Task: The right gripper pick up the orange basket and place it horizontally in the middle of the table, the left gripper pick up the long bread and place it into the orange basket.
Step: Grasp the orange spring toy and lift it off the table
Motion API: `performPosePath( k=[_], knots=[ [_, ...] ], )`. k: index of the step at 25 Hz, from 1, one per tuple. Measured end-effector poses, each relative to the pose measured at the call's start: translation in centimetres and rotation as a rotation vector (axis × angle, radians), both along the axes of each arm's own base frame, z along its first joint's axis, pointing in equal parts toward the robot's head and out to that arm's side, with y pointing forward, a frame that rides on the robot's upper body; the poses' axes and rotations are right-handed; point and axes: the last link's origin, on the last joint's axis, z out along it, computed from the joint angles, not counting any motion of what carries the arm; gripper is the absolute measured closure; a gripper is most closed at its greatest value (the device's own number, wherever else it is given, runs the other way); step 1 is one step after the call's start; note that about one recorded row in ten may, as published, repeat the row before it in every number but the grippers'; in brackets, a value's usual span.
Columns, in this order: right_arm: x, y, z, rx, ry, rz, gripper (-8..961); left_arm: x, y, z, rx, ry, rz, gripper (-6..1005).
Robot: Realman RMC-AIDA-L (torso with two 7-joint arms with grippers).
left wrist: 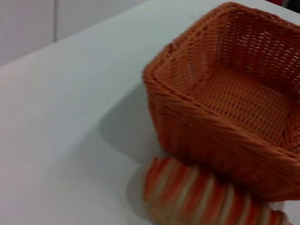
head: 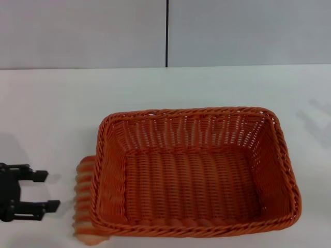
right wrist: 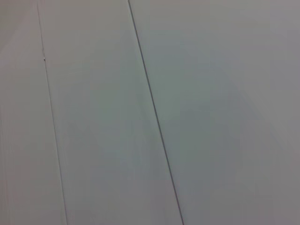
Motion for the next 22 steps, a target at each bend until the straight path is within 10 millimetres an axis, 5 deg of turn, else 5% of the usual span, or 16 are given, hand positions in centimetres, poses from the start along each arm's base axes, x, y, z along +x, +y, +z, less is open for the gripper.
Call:
performPosePath(
  k=[6, 22],
  knots=[
    [0.2, -0.1, -0.2, -0.002, 0.0, -0.005, 432, 0.8, 0.6, -2.4, -0.069, -0.026, -0.034, 253],
    [0.4, -0.3, -0.4, -0.01, -0.001, -0.013, 433, 1.3, 1.5, -4.9, -0.105, -0.013, -0.066, 256]
  ],
)
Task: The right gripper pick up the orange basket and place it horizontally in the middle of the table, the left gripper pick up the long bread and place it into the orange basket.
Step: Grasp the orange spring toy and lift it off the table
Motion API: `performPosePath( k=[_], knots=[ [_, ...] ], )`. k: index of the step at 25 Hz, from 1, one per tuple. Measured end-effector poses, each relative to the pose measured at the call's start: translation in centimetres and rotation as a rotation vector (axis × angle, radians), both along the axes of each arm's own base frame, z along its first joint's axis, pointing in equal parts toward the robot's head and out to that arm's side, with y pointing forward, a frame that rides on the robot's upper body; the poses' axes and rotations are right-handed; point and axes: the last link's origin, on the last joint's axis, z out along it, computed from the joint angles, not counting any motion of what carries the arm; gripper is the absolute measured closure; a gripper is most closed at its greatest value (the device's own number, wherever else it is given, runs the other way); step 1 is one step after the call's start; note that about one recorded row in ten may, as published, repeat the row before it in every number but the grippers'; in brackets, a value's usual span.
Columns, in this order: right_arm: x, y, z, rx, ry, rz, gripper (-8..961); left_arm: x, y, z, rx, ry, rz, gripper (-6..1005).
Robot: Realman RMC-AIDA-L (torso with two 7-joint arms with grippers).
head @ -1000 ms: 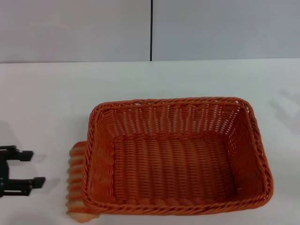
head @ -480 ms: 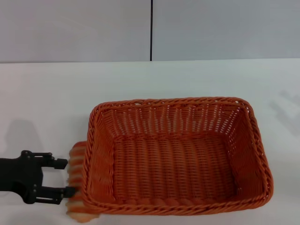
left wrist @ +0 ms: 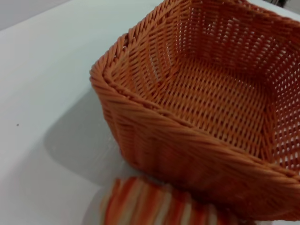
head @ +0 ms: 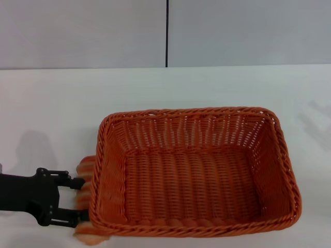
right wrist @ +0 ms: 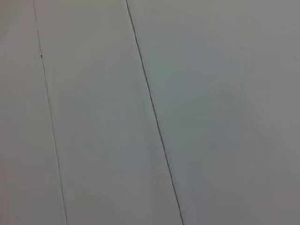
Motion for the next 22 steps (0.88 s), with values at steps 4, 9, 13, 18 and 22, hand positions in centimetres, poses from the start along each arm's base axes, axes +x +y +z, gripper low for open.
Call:
performPosePath(
  k=[4, 9, 13, 18, 22],
  knots=[
    [0.02, -0.02, -0.02, -0.003, -0.003, 0.001, 433, -0.14, 0.2, -0.01, 0.015, 0.009, 0.004, 257],
    [0.05, -0.04, -0.04, -0.008, -0.008, 0.001, 433, -0.21, 0.3, -0.08, 0.011, 0.023, 0.014, 258],
    [0.12, -0.11, -0.02, -0.007, -0.008, -0.002, 433, -0.12, 0.34, -0.35, -0.01, 0.035, 0.024, 259],
    [0.18, -0.12, 0.07, -0.006, -0.01, -0.003, 433, -0.06, 0.47, -0.29, -0.019, 0.05, 0.041, 260],
    [0.2, -0.13, 0.1, -0.006, -0.011, -0.003, 433, -0.04, 0.52, -0.21, -0.024, 0.053, 0.04, 261]
  ],
)
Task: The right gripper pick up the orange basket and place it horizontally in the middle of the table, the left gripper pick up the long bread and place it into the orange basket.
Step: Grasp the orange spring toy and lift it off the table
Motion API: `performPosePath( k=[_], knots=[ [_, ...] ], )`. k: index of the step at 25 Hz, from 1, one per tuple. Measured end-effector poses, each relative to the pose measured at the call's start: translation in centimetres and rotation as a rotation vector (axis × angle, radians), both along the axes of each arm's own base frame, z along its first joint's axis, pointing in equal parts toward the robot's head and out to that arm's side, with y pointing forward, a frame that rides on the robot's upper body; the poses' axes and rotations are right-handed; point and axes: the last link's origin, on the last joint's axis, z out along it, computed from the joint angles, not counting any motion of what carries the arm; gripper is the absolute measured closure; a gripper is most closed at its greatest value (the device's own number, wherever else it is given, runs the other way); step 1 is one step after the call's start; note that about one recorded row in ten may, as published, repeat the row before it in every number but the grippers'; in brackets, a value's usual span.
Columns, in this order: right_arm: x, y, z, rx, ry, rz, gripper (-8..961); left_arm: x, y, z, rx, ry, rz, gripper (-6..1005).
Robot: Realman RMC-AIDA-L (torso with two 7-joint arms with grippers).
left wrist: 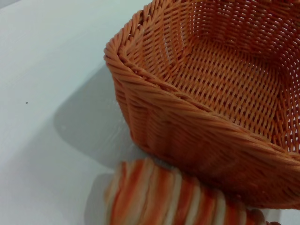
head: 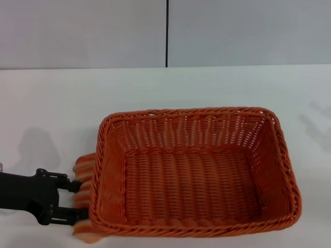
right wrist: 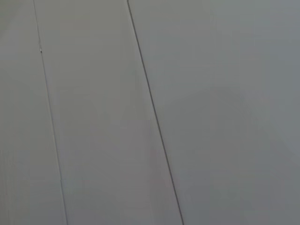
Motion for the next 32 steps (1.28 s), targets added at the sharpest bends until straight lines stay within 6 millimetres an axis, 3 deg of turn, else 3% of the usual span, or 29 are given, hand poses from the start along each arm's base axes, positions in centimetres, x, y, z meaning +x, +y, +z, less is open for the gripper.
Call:
performPosePath(
  k=[23, 32],
  knots=[
    [0.4, 0.2, 0.1, 0.007, -0.002, -0.011, 434, 0.4, -0.5, 0.0, -0.047, -0.022, -0.051, 485],
    [0.5, 0.1, 0.1, 0.003, -0.004, -0.015, 434, 0.1, -0.3, 1.3, 0.009, -0.046, -0.012, 526]
  ],
)
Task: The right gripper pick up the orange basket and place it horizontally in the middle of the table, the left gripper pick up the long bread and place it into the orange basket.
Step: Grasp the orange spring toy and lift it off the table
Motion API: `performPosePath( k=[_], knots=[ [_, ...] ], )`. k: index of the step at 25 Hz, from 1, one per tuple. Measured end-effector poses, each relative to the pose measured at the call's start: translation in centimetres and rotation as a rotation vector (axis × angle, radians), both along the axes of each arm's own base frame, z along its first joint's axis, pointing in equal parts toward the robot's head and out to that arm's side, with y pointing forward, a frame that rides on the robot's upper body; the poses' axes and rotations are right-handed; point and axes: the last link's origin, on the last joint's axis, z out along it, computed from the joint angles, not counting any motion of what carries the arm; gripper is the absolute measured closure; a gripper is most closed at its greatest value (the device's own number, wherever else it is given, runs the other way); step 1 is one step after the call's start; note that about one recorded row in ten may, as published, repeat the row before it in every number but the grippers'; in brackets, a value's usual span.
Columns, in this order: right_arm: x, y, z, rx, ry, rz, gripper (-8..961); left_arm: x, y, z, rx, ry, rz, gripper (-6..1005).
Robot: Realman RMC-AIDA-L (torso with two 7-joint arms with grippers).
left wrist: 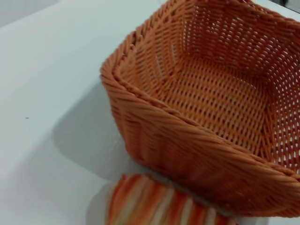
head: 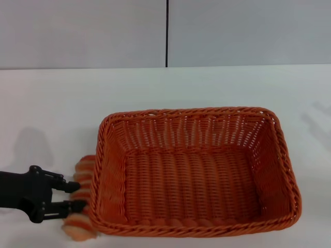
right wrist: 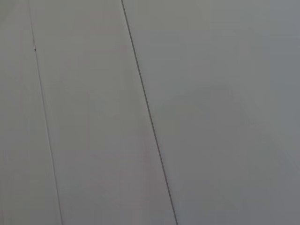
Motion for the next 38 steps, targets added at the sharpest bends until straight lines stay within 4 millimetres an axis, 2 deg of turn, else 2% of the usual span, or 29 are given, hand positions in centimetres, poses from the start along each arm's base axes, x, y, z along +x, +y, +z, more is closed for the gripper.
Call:
performPosePath(
  k=[6, 15, 19, 38],
  knots=[
    [0.1, 0.0, 0.0, -0.003, 0.003, -0.003, 434, 0.1, 0.5, 1.4, 0.048, 0.028, -0.016, 581],
    [0.0, 0.1, 0.0, -0.003, 0.003, -0.001, 434, 0.6, 2.0, 6.5, 0.218, 0.097, -0.025, 654],
    [0.0, 0.2, -0.1, -0.004, 0.004, 0.001, 434, 1.2, 2.3, 7.9, 0.254, 0.102, -0.043, 682],
    [-0.3, 0.5, -0.2, -0.009, 0.01, 0.011, 434, 2.3, 2.7, 7.9, 0.24, 0.095, -0.06, 822]
  ],
)
